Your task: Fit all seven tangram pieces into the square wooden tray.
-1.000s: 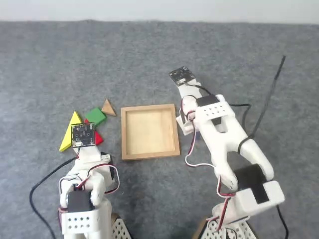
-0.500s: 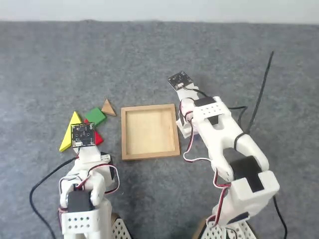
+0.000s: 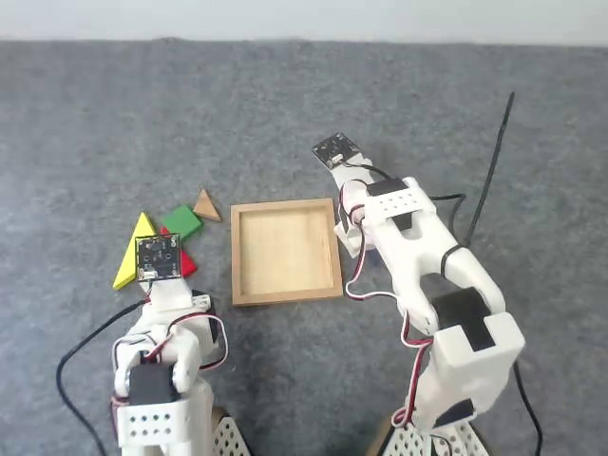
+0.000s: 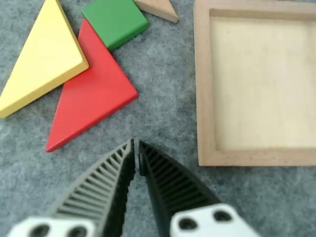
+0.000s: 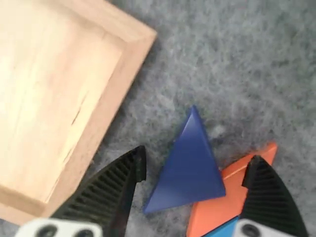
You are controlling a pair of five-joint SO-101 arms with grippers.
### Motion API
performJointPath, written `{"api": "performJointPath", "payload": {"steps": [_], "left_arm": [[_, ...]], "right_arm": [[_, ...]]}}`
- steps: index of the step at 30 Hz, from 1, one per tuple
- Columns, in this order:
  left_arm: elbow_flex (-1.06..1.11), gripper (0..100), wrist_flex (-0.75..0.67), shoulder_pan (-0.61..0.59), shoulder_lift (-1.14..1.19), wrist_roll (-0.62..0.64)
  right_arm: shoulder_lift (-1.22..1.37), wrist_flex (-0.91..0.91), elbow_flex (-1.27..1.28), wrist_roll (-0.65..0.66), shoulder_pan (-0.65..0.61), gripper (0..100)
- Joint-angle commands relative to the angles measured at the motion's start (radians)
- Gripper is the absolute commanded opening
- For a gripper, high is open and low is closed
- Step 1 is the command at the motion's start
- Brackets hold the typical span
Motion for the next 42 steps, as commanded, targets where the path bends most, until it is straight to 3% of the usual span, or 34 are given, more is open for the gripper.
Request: {"api": "performJointPath", "payload": {"steps": [1, 18, 25, 31, 42], "left_arm": [[-0.015, 1, -0.002, -0.003, -0.021, 0.005], [-0.015, 1, -0.002, -0.003, -0.021, 0.005], [-0.015, 2, -0.002, -0.003, -0.021, 0.005], [-0.015, 2, -0.002, -0.003, -0.021, 0.005], [-0.015, 2, -0.002, -0.003, -0.021, 0.005]], "right_arm": [[0.01, 0.028, -0.025, 0.014, 0.013, 30.6], [0.015, 0.085, -0.025, -0.147, 0.007, 30.6], [0.016, 0.085, -0.026, -0.143, 0.007, 17.3], [0.021, 0.114, -0.048, -0.14, 0.007, 25.4], [0.147, 0.246, -0.199, -0.14, -0.004, 25.7]]}}
